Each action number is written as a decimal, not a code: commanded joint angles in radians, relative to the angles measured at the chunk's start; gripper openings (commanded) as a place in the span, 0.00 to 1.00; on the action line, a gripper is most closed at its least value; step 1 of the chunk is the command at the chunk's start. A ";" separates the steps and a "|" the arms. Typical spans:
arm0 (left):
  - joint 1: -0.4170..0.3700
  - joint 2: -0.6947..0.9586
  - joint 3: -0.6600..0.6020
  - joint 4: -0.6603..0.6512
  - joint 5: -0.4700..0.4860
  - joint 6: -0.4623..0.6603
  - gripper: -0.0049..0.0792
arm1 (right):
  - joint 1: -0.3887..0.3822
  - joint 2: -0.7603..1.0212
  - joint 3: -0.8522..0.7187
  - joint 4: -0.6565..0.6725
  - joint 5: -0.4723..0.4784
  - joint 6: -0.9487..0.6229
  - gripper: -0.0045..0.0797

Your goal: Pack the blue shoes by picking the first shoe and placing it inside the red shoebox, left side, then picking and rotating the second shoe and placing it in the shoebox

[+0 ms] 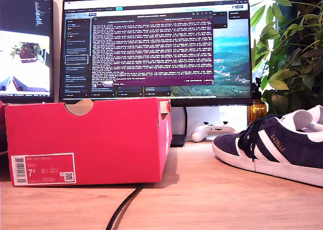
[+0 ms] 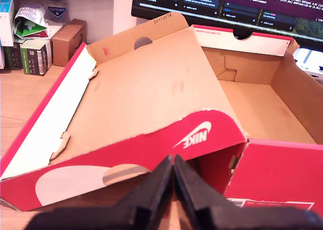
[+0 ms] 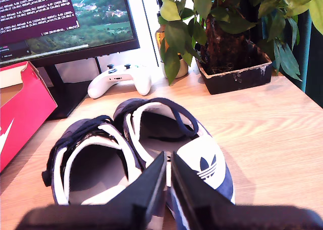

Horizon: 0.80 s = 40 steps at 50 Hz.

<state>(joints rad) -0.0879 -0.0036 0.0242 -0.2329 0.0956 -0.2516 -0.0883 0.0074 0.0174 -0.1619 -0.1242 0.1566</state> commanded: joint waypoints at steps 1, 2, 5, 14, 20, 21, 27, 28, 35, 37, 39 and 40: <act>0.006 -0.008 -0.035 -0.006 0.001 0.008 0.03 | 0.003 -0.006 -0.011 0.008 -0.003 0.001 0.04; 0.006 -0.008 -0.035 -0.006 0.001 0.008 0.03 | 0.003 -0.006 -0.011 0.008 -0.003 0.001 0.04; 0.006 -0.008 -0.035 -0.006 0.001 0.008 0.03 | 0.003 -0.006 -0.011 0.008 -0.003 0.001 0.04; 0.006 -0.008 -0.035 -0.006 0.001 0.008 0.03 | 0.003 -0.006 -0.011 0.008 -0.003 0.001 0.04; 0.006 -0.008 -0.035 -0.006 0.001 0.008 0.03 | 0.003 -0.006 -0.011 0.008 -0.003 0.001 0.04; 0.006 -0.008 -0.035 -0.006 0.001 0.006 0.03 | 0.003 -0.006 -0.011 0.008 -0.003 0.001 0.04; 0.006 -0.008 -0.035 -0.006 0.002 0.005 0.03 | 0.003 -0.006 -0.011 0.008 -0.003 0.001 0.04; 0.006 -0.008 -0.035 -0.006 0.002 0.005 0.03 | 0.003 -0.006 -0.011 0.008 -0.003 0.001 0.04; 0.006 -0.008 -0.035 -0.006 0.018 -0.046 0.03 | 0.003 -0.006 -0.011 0.011 -0.003 0.002 0.04; 0.005 -0.008 -0.035 -0.006 0.040 -0.050 0.03 | 0.003 -0.006 -0.011 0.010 -0.003 0.005 0.04; 0.005 -0.008 -0.035 -0.006 0.068 -0.124 0.03 | 0.003 -0.006 -0.011 0.011 -0.006 0.016 0.04; 0.005 -0.008 -0.035 -0.006 0.092 -0.124 0.03 | 0.003 -0.006 -0.011 0.011 -0.009 0.044 0.04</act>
<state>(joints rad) -0.0875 -0.0036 0.0242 -0.2317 0.1532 -0.3481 -0.0883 0.0074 0.0174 -0.1612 -0.1257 0.1654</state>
